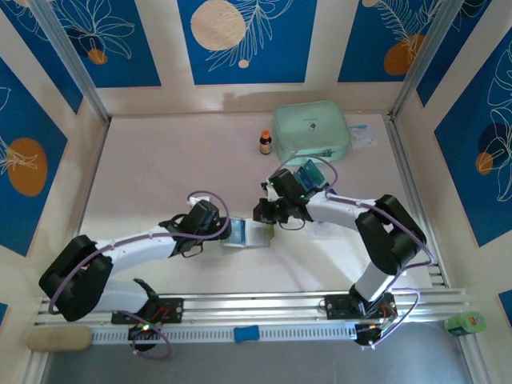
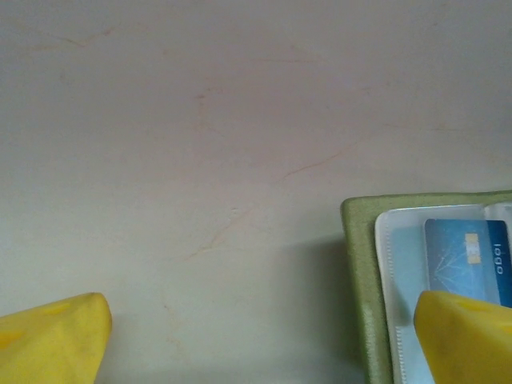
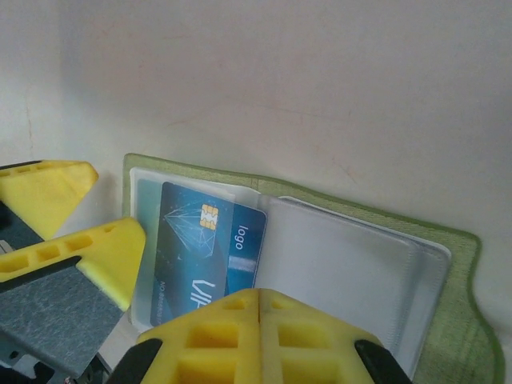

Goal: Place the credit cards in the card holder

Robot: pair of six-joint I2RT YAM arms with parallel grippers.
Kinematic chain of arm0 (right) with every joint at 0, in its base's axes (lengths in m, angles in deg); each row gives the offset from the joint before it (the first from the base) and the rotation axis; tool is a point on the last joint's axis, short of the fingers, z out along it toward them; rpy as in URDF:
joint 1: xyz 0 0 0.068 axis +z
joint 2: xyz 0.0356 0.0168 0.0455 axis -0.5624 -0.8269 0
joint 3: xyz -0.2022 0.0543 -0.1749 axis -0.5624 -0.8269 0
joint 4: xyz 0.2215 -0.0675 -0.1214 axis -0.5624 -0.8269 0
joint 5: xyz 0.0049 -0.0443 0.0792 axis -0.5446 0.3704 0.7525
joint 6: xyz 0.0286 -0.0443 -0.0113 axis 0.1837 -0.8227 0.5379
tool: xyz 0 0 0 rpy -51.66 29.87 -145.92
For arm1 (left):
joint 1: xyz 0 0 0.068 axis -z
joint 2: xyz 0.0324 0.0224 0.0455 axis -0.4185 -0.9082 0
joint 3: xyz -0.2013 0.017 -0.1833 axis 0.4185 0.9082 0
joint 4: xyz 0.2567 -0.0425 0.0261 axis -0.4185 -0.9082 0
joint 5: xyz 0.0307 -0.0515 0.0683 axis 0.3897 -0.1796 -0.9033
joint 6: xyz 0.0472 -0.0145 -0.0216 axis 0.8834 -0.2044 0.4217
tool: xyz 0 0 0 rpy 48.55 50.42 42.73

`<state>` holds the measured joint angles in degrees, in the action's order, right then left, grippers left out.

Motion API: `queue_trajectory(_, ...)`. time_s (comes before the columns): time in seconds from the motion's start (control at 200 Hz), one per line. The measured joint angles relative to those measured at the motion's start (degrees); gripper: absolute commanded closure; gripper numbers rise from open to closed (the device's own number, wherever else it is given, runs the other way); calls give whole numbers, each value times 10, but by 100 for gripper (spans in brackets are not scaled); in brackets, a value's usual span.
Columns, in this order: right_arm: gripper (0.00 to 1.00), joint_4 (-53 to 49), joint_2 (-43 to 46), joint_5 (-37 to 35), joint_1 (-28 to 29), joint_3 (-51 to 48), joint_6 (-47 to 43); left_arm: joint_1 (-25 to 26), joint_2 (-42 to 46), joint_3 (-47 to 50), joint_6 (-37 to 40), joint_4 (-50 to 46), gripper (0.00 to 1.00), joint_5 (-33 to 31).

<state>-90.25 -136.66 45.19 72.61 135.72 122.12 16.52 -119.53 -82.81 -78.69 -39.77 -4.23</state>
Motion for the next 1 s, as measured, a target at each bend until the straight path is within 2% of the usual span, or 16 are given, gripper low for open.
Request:
queue_trajectory(0.205,100,15,-33,15,12,20,0,0,-4,7,-2,-4,9,-2)
queue_trajectory(0.645,100,28,-77,27,29,33,-3,0,31,29,-22,-3,9,1)
queue_trajectory(1.0,100,50,-103,36,33,33,-9,0,39,68,-66,58,9,24)
